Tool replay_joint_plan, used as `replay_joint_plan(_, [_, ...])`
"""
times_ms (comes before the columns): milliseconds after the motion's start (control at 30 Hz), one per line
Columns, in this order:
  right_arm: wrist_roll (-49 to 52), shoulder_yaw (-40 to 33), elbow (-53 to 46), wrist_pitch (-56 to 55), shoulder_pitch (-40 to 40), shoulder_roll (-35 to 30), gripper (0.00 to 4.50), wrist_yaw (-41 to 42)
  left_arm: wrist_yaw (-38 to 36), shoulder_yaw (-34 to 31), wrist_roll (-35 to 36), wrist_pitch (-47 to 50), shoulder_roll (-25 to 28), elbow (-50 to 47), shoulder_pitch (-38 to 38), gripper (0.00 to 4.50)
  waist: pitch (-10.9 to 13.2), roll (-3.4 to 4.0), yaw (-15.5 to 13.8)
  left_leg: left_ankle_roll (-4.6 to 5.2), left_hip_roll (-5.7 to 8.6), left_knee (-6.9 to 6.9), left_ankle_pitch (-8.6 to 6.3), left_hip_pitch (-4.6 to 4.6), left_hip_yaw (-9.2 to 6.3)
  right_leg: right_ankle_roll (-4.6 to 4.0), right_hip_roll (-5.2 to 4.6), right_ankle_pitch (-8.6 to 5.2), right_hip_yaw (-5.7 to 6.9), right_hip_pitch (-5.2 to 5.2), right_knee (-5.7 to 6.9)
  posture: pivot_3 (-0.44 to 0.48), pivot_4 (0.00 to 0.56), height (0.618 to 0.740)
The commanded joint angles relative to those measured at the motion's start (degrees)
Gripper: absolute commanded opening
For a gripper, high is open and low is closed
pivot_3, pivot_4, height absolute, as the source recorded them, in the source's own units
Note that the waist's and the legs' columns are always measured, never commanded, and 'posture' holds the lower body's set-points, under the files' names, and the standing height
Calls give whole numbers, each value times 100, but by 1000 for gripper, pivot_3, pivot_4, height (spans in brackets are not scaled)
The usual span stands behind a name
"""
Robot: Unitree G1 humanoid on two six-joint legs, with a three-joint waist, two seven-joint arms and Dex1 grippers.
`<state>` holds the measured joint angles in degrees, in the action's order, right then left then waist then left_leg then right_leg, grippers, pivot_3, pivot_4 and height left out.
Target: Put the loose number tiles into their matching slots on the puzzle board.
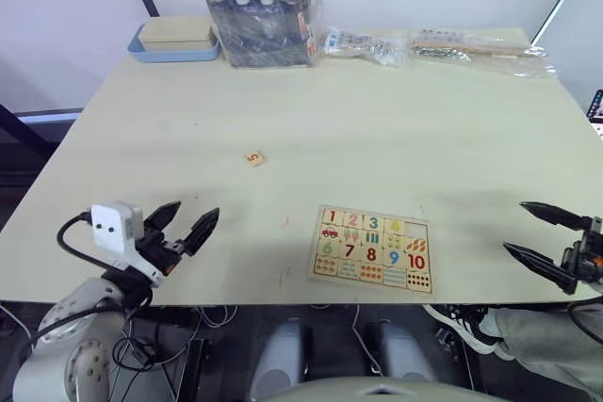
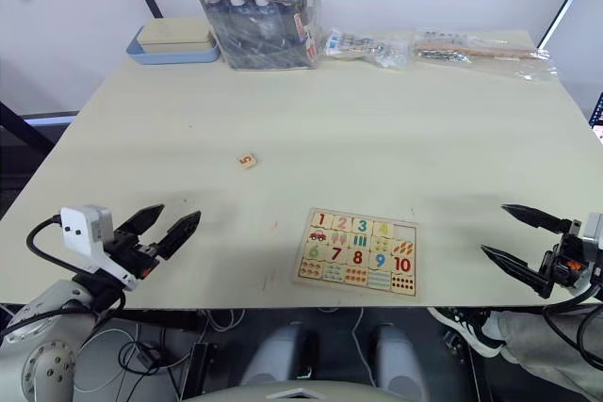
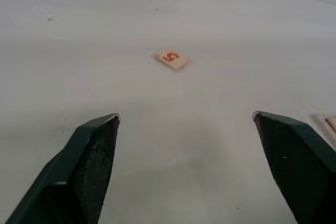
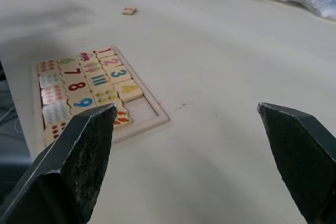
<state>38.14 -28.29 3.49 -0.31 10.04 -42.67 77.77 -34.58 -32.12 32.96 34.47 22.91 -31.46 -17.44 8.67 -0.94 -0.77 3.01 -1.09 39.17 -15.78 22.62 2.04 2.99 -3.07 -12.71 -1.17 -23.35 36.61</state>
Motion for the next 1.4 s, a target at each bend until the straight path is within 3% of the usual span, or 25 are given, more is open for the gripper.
replay_joint_plan(33, [87, -222, 13, 13, -69, -105, 4500, 9, 8, -105, 65, -383, -55, -152, -257, 4392, 0, 0, -1, 0, 0, 0, 0, 0, 0, -3, 0, -2, 1, 0, 0, 0, 150, 740])
replay_joint_plan(200, [139, -136, 101, 269, -216, -130, 4500, -26, 168, -21, 55, -625, -227, -275, -632, 4392, 0, -1, -2, 1, 0, -1, -1, 1, 4, -3, -4, -2, -2, 0, -5, 0, 150, 740])
replay_joint_plan(567, [95, -131, 104, 253, -320, -62, 4500, -71, 391, 299, 75, -883, -284, -202, -607, 4392, 0, 0, -5, 1, -1, -2, -1, 3, 3, -4, -3, -3, 0, -1, -8, 0, 150, 740])
replay_joint_plan(767, [86, -64, 23, 196, -382, 8, 4500, -99, 1028, 630, -138, -705, -379, -137, -86, 4392, 0, 0, -22, 1, -1, -2, -1, 3, 2, -4, -3, -3, 3, 0, -8, 0, 150, 740])
replay_joint_plan(933, [199, 28, -266, 381, -513, 9, 4500, -122, 2302, 1086, -498, 125, -455, -384, 717, 4392, 0, 0, -8, 2, 0, -3, -1, 4, 4, -3, 1, -2, 0, 0, -9, 0, 150, 740])
replay_joint_plan(1100, [237, 208, -399, 565, -816, -37, 4500, -85, 3772, 1479, -815, 2046, -580, -665, 1937, 4392, -1, -3, -7, 2, 2, -2, 0, 5, -1, 2, 5, 1, 2, 2, -7, 0, 150, 740])
replay_joint_plan(1200, [261, 308, -440, 688, -1024, -79, 4500, -59, 4271, 1660, -908, 3048, -750, -710, 2722, 4392, -1, -3, -6, 1, 5, -2, 0, 6, -5, 23, 8, 13, 5, 1, -4, 0, 150, 740])
replay_joint_plan(1400, [264, 445, -415, 822, -1286, -140, 4500, 84, 5237, 2148, -1773, 3904, -1404, 238, 4219, 4392, 0, -6, -18, -1, 19, 2, 2, 9, -24, 24, 11, 14, 13, 8, -2, 0, 150, 740])
